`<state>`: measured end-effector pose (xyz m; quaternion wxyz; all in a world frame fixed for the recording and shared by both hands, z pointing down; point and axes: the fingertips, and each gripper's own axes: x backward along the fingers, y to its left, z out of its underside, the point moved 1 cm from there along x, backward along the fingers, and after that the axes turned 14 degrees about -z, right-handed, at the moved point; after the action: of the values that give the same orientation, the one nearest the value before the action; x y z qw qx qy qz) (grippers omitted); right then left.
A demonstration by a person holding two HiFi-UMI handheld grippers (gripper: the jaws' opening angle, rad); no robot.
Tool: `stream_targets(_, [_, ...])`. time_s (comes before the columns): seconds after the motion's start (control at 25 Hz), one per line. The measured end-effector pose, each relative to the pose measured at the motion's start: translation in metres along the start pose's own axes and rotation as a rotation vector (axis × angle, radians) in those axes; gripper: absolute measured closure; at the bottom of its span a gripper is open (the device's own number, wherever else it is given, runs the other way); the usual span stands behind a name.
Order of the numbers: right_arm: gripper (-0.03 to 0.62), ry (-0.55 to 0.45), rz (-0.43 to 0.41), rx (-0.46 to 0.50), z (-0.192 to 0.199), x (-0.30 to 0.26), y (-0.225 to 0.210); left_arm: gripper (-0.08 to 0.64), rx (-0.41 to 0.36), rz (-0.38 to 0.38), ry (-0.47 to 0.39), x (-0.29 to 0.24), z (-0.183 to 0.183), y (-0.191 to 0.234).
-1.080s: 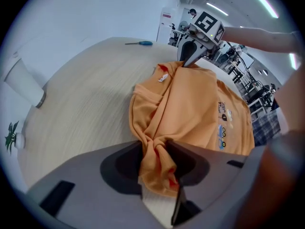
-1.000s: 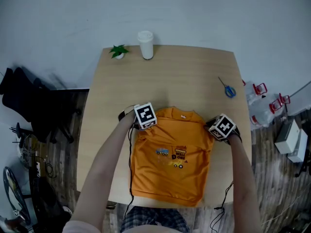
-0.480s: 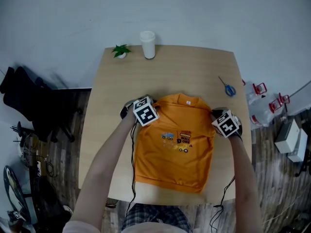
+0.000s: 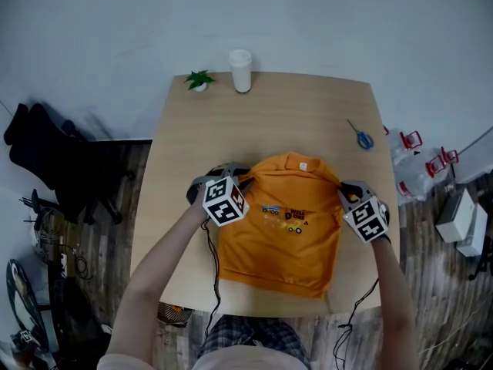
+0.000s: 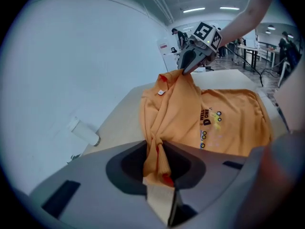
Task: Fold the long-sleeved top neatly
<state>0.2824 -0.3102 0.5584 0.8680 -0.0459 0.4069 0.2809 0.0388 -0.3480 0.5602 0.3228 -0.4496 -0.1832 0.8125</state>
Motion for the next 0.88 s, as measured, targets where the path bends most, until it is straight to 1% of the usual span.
stream_targets(0.12, [0.551, -0.039, 0.011, 0.041, -0.002, 0.015, 0.026, 0.471, -0.05, -0.035, -0.035, 0.026, 0.0, -0.013])
stream_targets(0.24, [0.551, -0.064, 0.014, 0.088, -0.002, 0.03, 0.053, 0.47, -0.054, -0.049, -0.061, 0.049, 0.001, -0.029])
stream_targets(0.36, [0.551, -0.071, 0.0, 0.135, 0.003, 0.042, 0.082, 0.468, -0.068, -0.044, -0.079, 0.072, 0.004, -0.05])
stream_targets(0.48, [0.551, -0.064, -0.023, 0.183, 0.007, 0.05, 0.109, 0.466, -0.1, -0.057, -0.098, 0.093, 0.008, -0.069])
stream_targets(0.6, [0.551, -0.05, -0.05, 0.225, 0.013, 0.054, 0.137, 0.466, -0.104, -0.069, -0.117, 0.109, 0.015, -0.089])
stream_targets(0.76, [0.549, -0.027, -0.086, 0.258, 0.028, 0.056, 0.173, 0.462, -0.138, -0.055, -0.126, 0.125, 0.029, -0.124])
stream_targets(0.88, [0.549, -0.018, -0.115, 0.254, 0.041, 0.058, 0.194, 0.462, -0.143, -0.032, -0.134, 0.134, 0.038, -0.144])
